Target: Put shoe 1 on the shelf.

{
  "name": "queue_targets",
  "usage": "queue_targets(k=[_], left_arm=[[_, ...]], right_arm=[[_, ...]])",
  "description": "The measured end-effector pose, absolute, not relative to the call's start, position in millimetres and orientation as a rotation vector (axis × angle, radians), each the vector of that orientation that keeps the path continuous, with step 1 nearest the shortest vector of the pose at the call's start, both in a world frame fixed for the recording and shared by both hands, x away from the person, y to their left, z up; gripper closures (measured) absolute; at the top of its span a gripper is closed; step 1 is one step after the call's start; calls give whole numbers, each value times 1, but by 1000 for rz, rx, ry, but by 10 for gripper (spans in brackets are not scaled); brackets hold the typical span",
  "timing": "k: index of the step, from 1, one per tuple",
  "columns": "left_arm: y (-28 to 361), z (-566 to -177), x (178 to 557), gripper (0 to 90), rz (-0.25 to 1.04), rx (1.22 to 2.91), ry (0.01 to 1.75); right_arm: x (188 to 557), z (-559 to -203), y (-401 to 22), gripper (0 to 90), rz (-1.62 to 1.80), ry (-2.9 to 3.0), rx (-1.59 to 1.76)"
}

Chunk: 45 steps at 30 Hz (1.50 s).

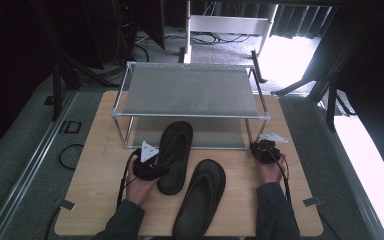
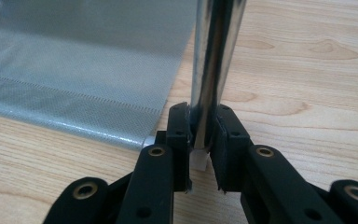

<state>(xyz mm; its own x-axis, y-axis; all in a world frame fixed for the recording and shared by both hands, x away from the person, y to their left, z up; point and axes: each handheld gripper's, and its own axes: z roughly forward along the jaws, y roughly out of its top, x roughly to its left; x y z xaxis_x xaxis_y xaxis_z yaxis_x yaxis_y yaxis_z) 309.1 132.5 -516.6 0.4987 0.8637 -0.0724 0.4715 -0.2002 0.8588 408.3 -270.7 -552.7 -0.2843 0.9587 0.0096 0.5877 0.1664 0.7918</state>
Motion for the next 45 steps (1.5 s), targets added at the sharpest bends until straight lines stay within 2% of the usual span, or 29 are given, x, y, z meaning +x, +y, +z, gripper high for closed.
queue_targets(k=[6,14,23,31,38,45], left_arm=[[138,-520,296,381,543,1854,1107],[141,-530,277,341,475,1866,1124],[137,-538,257,286,493,1923,1125],[137,-545,247,240,455,1945,1133],[131,-550,243,164,456,1981,1144],[128,-557,240,153,453,2009,1158]], right_arm=[[408,-553,-270,786,962,1943,1458],[408,-553,-270,786,959,1938,1461],[408,-553,-270,786,964,1927,1477],[408,-553,-270,786,969,1928,1480],[409,-552,-270,786,964,1935,1476],[409,-552,-270,786,965,1938,1473]])
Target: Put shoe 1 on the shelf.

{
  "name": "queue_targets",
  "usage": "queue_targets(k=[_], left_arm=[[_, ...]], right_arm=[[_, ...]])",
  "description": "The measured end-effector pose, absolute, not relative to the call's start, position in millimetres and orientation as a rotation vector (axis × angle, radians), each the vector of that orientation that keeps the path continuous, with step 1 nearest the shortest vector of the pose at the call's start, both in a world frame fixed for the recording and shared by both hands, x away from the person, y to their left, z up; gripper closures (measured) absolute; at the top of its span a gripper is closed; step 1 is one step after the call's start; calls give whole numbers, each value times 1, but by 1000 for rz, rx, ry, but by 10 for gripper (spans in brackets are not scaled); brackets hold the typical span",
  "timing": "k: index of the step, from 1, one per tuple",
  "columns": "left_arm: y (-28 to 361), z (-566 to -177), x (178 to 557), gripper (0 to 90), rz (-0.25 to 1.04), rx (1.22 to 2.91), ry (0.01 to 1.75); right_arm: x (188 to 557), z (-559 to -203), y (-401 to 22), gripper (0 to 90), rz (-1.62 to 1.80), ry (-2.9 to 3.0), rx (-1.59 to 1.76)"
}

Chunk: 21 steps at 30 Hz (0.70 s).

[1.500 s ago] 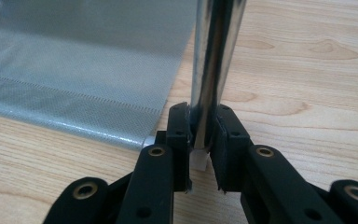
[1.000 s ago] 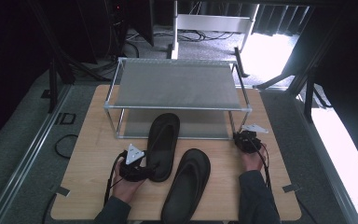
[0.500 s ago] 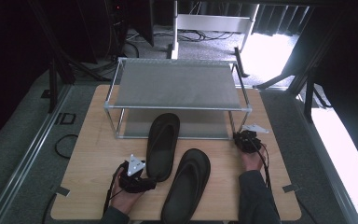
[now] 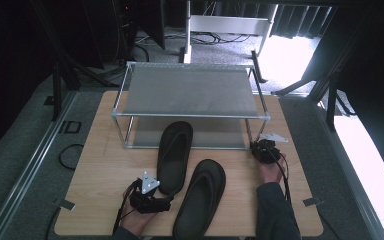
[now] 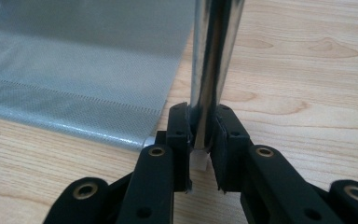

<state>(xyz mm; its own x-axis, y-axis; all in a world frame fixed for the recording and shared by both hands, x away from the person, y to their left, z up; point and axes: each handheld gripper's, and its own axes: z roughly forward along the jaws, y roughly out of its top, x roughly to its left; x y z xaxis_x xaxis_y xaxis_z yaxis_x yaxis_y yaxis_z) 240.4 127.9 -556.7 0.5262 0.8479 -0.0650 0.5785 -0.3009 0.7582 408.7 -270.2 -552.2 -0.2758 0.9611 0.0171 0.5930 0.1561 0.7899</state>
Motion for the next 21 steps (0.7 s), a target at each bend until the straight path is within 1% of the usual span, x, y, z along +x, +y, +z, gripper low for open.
queue_targets(k=[16,21], left_arm=[[120,-562,242,155,477,2107,1155],[121,-562,244,155,477,2108,1152]], right_arm=[[409,-551,-270,788,950,1950,1463],[409,-551,-270,788,950,1951,1462]])
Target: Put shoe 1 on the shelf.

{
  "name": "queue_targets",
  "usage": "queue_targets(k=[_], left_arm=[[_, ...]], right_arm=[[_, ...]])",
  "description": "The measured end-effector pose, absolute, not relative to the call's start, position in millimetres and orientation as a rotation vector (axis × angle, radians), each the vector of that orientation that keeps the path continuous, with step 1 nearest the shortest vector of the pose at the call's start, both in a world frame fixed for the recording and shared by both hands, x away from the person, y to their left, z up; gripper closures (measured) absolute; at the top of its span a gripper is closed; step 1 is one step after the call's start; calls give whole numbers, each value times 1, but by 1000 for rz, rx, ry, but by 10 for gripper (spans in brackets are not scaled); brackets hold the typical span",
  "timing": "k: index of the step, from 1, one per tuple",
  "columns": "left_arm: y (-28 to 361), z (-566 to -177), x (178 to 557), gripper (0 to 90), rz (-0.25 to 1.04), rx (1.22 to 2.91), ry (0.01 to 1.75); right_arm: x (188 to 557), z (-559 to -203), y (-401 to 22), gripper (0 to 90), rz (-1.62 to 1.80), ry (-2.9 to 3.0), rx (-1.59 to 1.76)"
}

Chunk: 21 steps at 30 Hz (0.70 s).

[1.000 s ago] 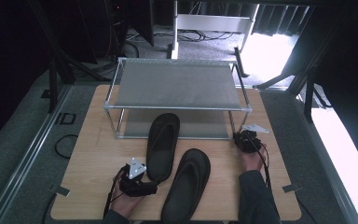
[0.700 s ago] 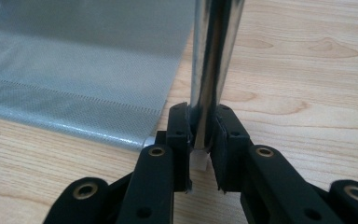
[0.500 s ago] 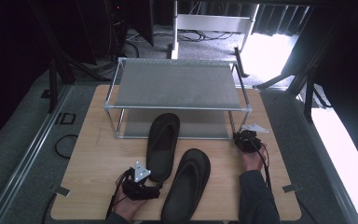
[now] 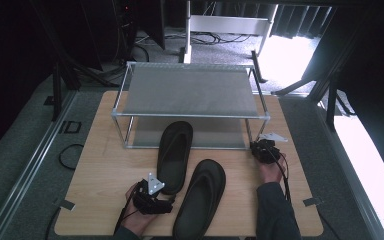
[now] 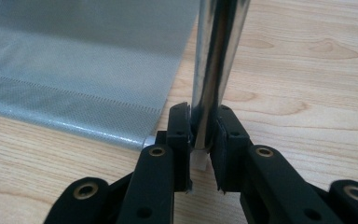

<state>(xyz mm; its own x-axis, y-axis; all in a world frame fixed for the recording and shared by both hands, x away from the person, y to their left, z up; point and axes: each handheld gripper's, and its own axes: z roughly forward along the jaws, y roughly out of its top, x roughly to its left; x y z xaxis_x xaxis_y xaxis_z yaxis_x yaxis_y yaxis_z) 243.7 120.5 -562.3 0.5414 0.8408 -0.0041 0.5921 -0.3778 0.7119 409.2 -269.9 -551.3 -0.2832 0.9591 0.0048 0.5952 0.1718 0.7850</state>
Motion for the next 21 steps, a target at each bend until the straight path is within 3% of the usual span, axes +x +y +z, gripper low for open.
queue_targets(k=[21], left_arm=[[117,-561,255,159,486,2117,1150]], right_arm=[[409,-552,-270,788,951,1946,1463]])
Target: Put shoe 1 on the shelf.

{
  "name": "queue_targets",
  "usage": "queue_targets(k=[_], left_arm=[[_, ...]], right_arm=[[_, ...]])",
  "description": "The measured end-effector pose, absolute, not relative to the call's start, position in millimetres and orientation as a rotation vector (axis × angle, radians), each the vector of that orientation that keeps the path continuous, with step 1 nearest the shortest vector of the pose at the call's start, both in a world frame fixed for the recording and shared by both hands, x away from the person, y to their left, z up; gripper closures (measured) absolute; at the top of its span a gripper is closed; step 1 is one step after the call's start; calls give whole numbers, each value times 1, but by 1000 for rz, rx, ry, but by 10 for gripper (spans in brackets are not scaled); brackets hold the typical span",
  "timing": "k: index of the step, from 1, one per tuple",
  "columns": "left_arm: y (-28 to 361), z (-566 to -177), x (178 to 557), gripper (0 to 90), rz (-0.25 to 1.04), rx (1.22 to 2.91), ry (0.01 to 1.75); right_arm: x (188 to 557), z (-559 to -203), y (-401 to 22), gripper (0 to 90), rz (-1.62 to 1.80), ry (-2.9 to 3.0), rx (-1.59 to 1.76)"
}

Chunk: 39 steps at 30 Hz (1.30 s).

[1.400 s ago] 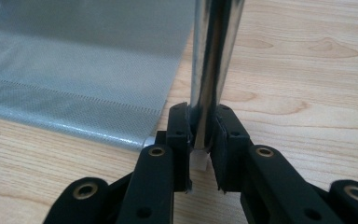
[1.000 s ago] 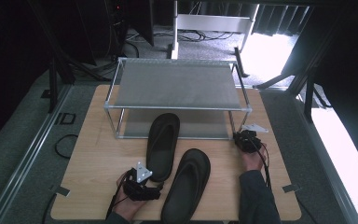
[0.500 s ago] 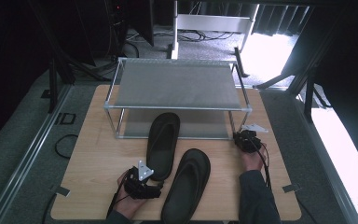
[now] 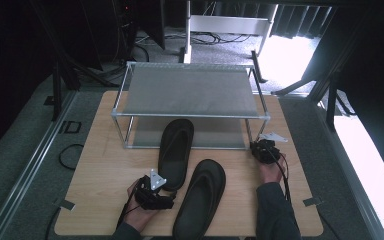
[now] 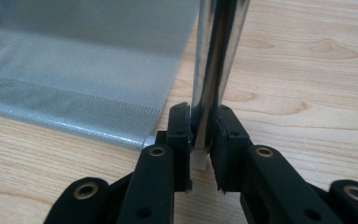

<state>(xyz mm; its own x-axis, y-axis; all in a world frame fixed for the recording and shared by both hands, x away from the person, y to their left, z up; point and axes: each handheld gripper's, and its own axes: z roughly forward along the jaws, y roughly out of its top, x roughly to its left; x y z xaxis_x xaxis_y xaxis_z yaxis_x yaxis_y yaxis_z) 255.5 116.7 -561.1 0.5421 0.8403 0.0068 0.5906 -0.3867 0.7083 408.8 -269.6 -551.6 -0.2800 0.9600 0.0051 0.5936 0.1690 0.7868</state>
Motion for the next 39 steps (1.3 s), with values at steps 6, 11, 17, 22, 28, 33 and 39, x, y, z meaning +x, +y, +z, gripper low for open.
queue_targets(k=[6,11,17,22,28,33,39], left_arm=[[116,-559,257,170,489,2119,1137],[116,-557,260,173,495,2129,1130],[115,-552,267,191,515,2128,1113],[115,-549,273,193,518,2115,1104],[115,-547,280,193,507,2105,1105],[118,-545,273,192,441,2050,1091],[114,-547,277,193,444,2073,1106]], right_arm=[[409,-552,-269,788,950,1945,1464],[409,-552,-269,788,951,1946,1463],[409,-552,-270,788,951,1947,1462],[409,-552,-270,788,951,1947,1462],[409,-551,-270,788,951,1948,1462],[409,-552,-270,788,953,1949,1461],[409,-551,-270,788,949,1949,1461]])
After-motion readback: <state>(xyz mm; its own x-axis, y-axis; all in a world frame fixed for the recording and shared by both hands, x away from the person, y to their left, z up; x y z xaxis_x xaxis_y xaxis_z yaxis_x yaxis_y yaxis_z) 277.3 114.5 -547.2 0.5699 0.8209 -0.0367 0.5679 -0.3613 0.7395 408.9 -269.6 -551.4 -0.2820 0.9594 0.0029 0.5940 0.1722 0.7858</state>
